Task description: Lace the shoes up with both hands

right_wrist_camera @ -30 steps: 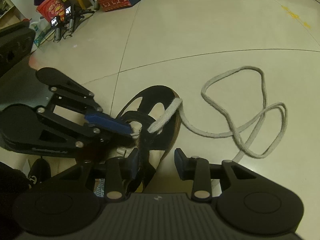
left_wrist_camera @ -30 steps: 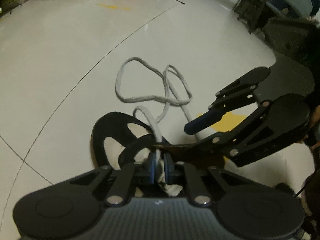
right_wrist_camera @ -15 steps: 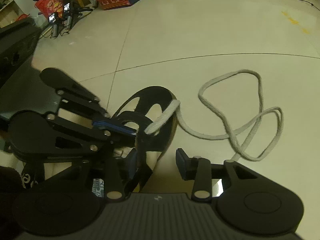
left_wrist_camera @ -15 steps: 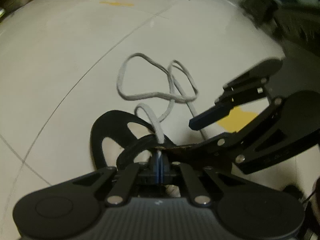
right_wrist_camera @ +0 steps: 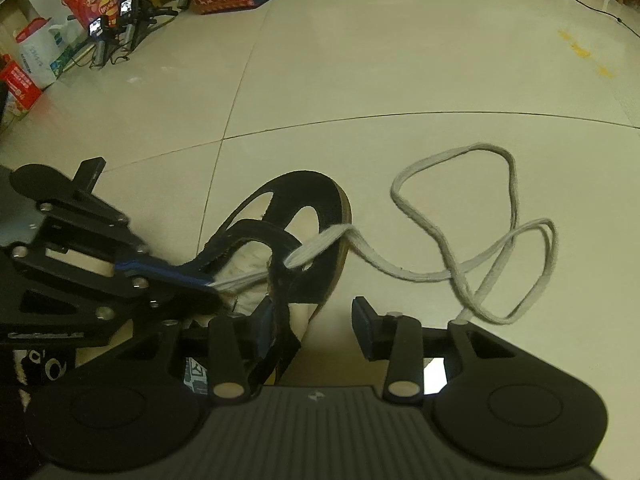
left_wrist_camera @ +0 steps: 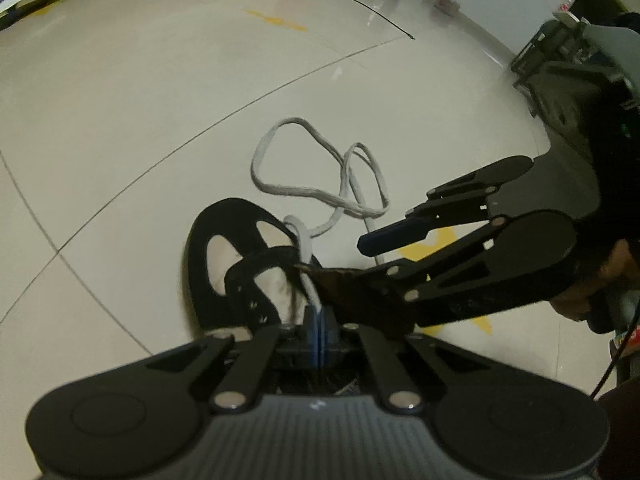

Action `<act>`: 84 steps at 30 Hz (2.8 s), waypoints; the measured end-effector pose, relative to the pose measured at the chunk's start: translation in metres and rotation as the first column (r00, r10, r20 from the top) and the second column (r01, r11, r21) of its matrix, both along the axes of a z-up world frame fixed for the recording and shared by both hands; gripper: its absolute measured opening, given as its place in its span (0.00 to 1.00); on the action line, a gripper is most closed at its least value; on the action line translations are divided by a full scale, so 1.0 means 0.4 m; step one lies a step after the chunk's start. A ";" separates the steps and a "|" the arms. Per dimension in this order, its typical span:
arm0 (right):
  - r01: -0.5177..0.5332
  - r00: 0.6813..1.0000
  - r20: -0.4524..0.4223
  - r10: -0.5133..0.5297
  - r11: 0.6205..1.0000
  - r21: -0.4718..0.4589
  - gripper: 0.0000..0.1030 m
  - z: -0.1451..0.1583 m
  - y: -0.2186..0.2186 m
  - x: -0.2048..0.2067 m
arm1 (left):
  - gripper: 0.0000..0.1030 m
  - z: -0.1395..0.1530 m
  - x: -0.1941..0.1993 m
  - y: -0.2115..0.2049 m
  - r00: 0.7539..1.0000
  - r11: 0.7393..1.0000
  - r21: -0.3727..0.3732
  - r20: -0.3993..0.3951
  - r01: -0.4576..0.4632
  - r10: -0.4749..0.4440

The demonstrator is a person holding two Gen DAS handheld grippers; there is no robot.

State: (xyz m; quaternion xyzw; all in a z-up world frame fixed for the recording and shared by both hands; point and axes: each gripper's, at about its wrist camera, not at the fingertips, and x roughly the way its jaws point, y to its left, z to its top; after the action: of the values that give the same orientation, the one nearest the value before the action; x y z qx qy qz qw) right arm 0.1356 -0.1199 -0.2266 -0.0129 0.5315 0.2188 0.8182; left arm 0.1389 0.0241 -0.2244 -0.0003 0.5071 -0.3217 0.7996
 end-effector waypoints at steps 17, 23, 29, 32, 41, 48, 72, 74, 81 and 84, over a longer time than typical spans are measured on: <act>0.019 1.000 -0.015 -0.019 1.000 0.007 0.41 -0.006 -0.002 0.002 | 0.01 0.047 -0.073 0.042 0.993 0.995 -0.055 -0.093 -0.077 0.072; 0.018 1.000 -0.017 -0.018 1.000 -0.005 0.41 -0.007 0.000 -0.001 | 0.01 0.058 -0.086 0.072 0.985 0.990 -0.080 -0.139 -0.115 0.103; 0.024 0.999 -0.034 -0.025 0.999 -0.030 0.41 -0.013 0.011 -0.004 | 0.01 0.066 -0.122 0.082 0.979 0.989 -0.100 -0.182 -0.109 0.090; 0.039 0.998 -0.044 -0.040 0.999 -0.036 0.41 -0.011 0.013 -0.007 | 0.01 0.075 -0.135 0.093 0.978 0.987 -0.113 -0.185 -0.118 0.096; 0.121 0.991 -0.070 -0.115 0.989 0.082 0.33 0.085 -0.022 -0.049 | 0.01 0.076 -0.129 0.098 0.975 0.978 -0.161 -0.197 -0.134 0.102; 0.206 0.966 -0.211 -0.148 0.937 0.283 0.23 0.112 -0.033 -0.044 | 0.01 0.075 -0.126 0.088 0.977 0.974 -0.191 -0.196 -0.120 0.082; 0.196 0.963 -0.232 -0.134 0.943 0.268 0.02 0.049 -0.014 -0.048 | 0.27 0.011 -0.040 0.029 0.997 0.996 0.080 -0.073 -0.023 0.029; 0.168 0.970 -0.217 -0.110 0.948 0.270 0.02 0.051 -0.011 -0.052 | 0.26 -0.002 -0.033 0.022 0.996 0.995 0.100 -0.079 -0.030 0.038; 0.090 0.986 -0.159 -0.044 0.952 0.294 0.02 0.063 -0.011 -0.061 | 0.18 -0.046 0.009 0.055 0.939 0.975 0.014 -0.269 -0.220 0.216; 0.058 0.990 -0.142 -0.015 0.952 0.301 0.02 0.072 -0.008 -0.067 | 0.18 -0.068 0.022 0.068 0.899 0.956 -0.008 -0.344 -0.293 0.272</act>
State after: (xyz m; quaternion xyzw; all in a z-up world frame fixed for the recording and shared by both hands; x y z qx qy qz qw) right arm 0.1089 -0.1232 -0.1976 0.1384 0.5469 0.2833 0.7756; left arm 0.1475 0.0513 -0.2517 -0.1529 0.6220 -0.2122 0.7380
